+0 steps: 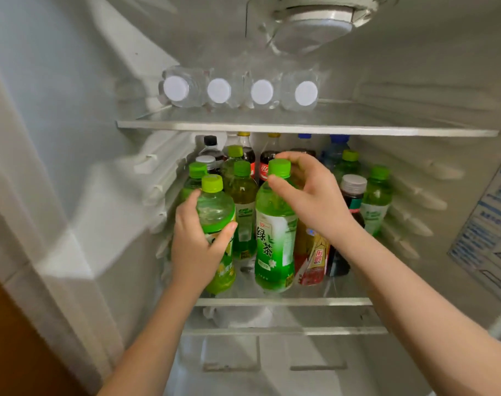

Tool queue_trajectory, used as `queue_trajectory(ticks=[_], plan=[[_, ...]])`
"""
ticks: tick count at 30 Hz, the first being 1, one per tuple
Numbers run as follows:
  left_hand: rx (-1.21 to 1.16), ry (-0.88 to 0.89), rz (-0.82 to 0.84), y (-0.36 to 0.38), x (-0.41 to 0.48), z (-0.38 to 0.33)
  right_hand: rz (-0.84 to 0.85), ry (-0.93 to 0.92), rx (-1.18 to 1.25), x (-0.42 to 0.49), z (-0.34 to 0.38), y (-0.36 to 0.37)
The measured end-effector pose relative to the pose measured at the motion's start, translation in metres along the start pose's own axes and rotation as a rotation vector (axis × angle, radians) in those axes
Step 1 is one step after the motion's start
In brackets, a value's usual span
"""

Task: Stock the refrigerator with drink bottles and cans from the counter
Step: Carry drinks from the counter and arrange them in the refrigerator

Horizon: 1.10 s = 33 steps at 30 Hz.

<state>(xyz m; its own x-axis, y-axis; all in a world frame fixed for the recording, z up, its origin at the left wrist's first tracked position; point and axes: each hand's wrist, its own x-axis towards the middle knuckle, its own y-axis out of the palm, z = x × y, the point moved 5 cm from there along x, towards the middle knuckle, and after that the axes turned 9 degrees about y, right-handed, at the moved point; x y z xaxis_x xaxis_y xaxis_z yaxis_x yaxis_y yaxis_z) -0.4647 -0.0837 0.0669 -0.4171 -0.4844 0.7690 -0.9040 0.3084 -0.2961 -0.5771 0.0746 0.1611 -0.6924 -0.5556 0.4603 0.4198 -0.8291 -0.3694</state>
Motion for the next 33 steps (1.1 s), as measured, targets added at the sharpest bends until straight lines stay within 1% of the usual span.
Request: queue_trajectory(ticks=[5,7,11,14,18,23,26,28,29,31,33], plan=[[0.007,0.021,-0.01,0.001,-0.001,-0.001,0.042,0.048,-0.191,0.043,-0.012,0.003],[0.02,0.049,-0.025,0.001,0.001,0.0,0.083,0.063,-0.262,0.06,-0.017,0.002],[0.05,0.093,-0.047,0.002,0.002,0.002,0.177,0.113,-0.322,0.088,-0.029,0.0],[0.04,0.107,-0.088,0.005,0.002,0.004,0.222,0.088,-0.466,0.102,-0.037,-0.002],[0.031,0.09,-0.127,0.008,0.0,0.007,0.338,0.107,-0.63,0.114,-0.052,-0.009],[0.022,0.1,-0.146,0.007,-0.001,0.006,0.364,0.23,-0.69,0.124,-0.064,-0.028],[0.022,0.067,-0.177,0.009,-0.005,0.001,0.387,0.277,-0.693,0.124,-0.065,-0.027],[0.079,0.072,-0.27,0.006,-0.01,-0.01,0.358,0.274,-0.734,0.121,-0.061,-0.028],[0.131,0.141,-0.332,0.004,-0.013,-0.018,0.326,0.266,-0.766,0.117,-0.06,-0.03],[0.172,0.386,-0.425,0.002,-0.021,-0.036,0.206,0.213,-0.829,0.103,-0.055,-0.041],[0.072,0.566,-0.431,0.006,-0.025,-0.052,-0.003,0.061,-0.801,0.077,-0.048,-0.052]])
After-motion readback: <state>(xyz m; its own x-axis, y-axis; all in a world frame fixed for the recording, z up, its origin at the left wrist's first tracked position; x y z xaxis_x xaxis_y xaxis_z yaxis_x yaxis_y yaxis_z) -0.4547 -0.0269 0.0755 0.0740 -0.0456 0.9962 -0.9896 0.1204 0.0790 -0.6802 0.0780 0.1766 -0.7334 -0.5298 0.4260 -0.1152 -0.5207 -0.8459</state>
